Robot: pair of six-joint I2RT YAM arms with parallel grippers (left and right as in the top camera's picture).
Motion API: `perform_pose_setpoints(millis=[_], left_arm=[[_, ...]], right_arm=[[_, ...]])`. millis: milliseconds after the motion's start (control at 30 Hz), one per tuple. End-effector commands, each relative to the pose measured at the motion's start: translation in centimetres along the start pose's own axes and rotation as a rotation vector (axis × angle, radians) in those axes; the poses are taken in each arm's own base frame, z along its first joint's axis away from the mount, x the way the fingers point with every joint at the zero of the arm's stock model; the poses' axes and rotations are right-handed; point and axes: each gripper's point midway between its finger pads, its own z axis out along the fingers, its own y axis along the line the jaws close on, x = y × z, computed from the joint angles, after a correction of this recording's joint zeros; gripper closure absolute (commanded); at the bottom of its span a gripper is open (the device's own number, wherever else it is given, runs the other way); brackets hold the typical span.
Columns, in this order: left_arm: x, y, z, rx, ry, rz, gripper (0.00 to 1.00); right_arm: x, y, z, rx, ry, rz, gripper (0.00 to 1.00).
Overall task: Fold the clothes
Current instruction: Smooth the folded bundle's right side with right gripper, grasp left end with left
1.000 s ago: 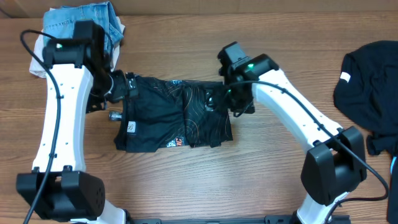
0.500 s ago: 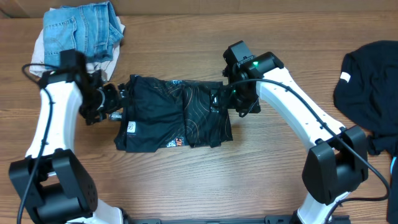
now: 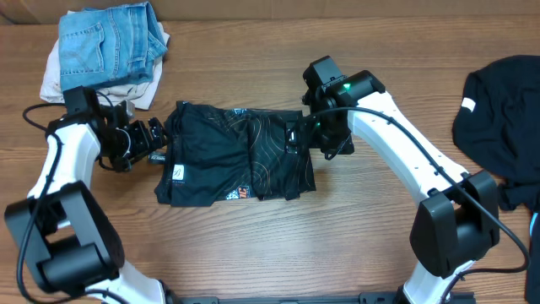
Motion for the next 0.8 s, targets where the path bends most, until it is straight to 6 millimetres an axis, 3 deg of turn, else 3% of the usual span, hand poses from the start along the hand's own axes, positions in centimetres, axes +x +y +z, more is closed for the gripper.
perform_pose_setpoints(millis=[0,500,767], left_arm=[[0.9,0.0,2.9,0.090,0.069,0.040,0.00],[4.4,0.1,8.6,0.186,0.241,0.081,0.00],[5.6,-0.4,9.5,0.186,0.290,0.118,0.00]], right_arm=[[-0.2,0.2,-0.6,0.000,-0.018,-0.015,0.00],[-0.1,0.2,-0.6,0.001,-0.015,-0.036,0.00],[-0.3,0.2,-0.6,-0.002,-0.023,-0.038,0.00]])
